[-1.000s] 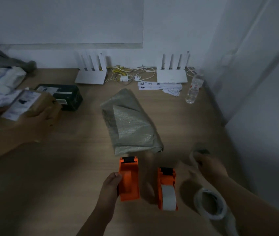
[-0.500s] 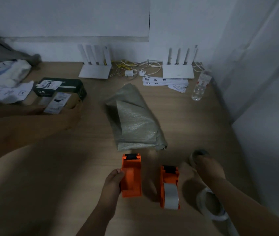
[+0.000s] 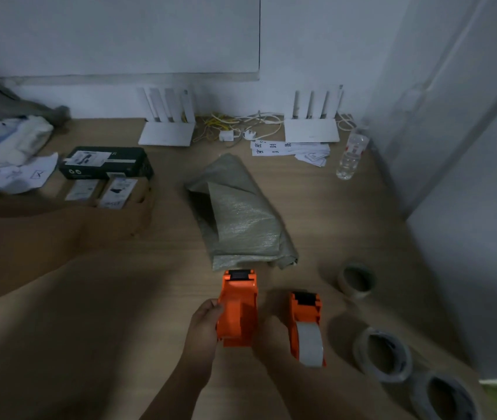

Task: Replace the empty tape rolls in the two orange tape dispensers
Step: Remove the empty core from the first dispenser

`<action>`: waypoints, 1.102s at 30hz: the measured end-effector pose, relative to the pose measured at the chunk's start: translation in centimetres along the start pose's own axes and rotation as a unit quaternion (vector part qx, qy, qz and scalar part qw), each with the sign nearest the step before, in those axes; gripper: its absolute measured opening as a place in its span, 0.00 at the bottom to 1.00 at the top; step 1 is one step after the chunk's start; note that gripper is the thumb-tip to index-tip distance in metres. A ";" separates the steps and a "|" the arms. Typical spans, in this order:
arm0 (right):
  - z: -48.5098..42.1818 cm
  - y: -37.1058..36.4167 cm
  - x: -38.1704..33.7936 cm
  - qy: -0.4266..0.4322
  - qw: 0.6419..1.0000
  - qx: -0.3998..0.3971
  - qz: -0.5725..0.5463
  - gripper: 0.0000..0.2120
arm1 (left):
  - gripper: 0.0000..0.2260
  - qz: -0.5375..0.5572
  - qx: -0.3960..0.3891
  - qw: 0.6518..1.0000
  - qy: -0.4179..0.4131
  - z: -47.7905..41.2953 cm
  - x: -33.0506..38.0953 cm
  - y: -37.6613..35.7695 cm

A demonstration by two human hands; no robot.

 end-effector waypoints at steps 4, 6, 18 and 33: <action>-4.9 -1.4 5.7 -0.026 0.995 0.035 -0.086 0.09 | 0.06 -0.046 0.002 0.999 -0.002 0.0 -0.4 1.0; -7.7 -2.2 8.8 -0.033 0.991 0.033 -0.122 0.12 | 0.08 -0.080 0.000 0.997 -0.005 0.0 -1.3 1.5; -8.9 -4.8 12.6 -0.098 0.986 0.072 -0.114 0.14 | 0.06 -0.266 -0.033 0.963 0.014 0.8 -4.6 2.7; -0.2 -0.1 1.9 0.096 0.982 0.125 0.102 0.10 | 0.11 -0.400 0.101 0.910 -0.032 1.6 -0.3 2.0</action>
Point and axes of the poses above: each hand's wrist, its own z-axis away from the middle knuckle, its own y-axis out of the back of the hand, x = y × z, the point moved 6 cm from there along -z, towards the middle knuckle, and after that the axes turned 8 degrees about -x, right-handed, at the moved point
